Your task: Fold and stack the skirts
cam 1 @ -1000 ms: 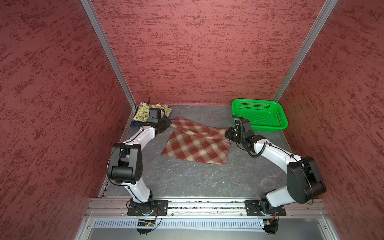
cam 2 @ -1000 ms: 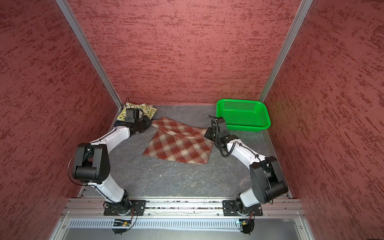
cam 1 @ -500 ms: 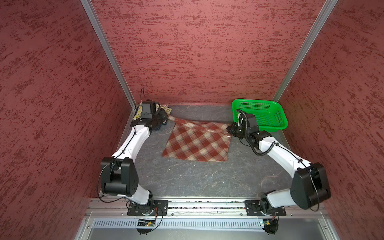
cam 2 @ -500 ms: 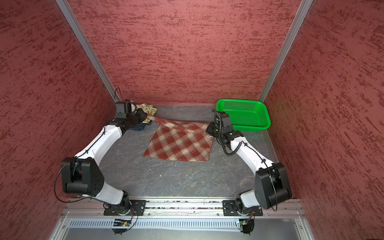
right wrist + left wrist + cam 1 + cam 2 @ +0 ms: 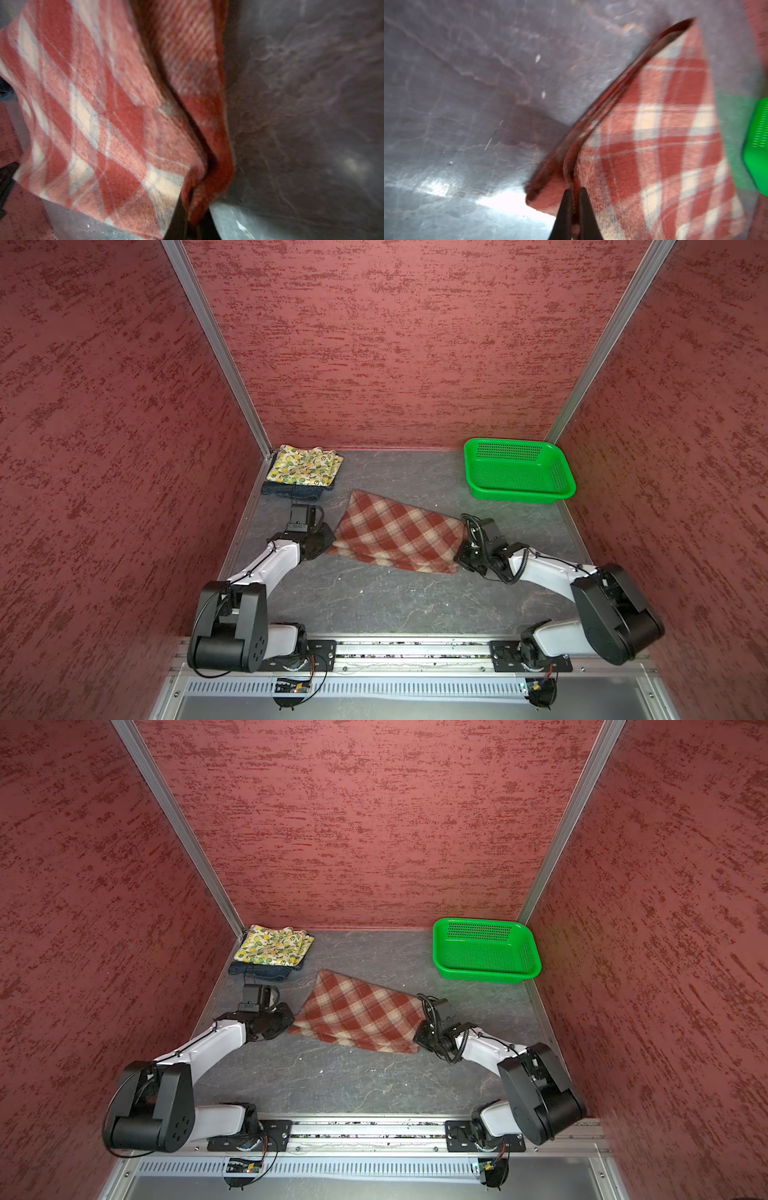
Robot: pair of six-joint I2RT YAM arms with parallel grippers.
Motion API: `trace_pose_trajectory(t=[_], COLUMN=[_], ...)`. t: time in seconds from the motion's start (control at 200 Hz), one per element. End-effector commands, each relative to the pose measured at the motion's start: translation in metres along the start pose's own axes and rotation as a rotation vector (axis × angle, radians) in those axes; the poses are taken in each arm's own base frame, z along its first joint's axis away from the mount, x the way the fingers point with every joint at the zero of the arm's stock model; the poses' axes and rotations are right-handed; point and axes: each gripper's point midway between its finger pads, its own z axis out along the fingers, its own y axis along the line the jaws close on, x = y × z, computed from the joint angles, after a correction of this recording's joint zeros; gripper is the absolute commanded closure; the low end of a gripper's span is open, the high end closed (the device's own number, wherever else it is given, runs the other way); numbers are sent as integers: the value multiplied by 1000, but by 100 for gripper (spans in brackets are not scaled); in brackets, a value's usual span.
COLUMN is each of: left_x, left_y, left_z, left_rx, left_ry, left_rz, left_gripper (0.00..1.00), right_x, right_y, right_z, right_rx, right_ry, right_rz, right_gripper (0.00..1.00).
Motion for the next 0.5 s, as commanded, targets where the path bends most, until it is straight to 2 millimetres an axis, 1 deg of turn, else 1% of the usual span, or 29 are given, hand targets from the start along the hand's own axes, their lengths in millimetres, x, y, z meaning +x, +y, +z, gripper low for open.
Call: trace_pose_trajectory(t=[0.0, 0.135, 0.23, 0.316, 0.496], left_x=[-19, -16, -14, -10, 5], left_y=[2, 7, 14, 19, 23], left_z=[6, 11, 10, 9, 8], left_rx=[-17, -38, -55, -55, -38], left_ry=[-67, -53, -51, -47, -14], left_rz=[-1, -7, -14, -33, -63], left_gripper=[100, 100, 100, 100, 100], right_x=[-6, -18, -31, -48, -94], right_y=[-7, -5, 2, 11, 37], right_z=[11, 20, 31, 41, 54], right_rx=[51, 89, 105, 128, 119], right_ry=[-23, -30, -44, -50, -84], right_rz=[3, -32, -64, -101, -154], right_gripper=[94, 94, 93, 92, 91])
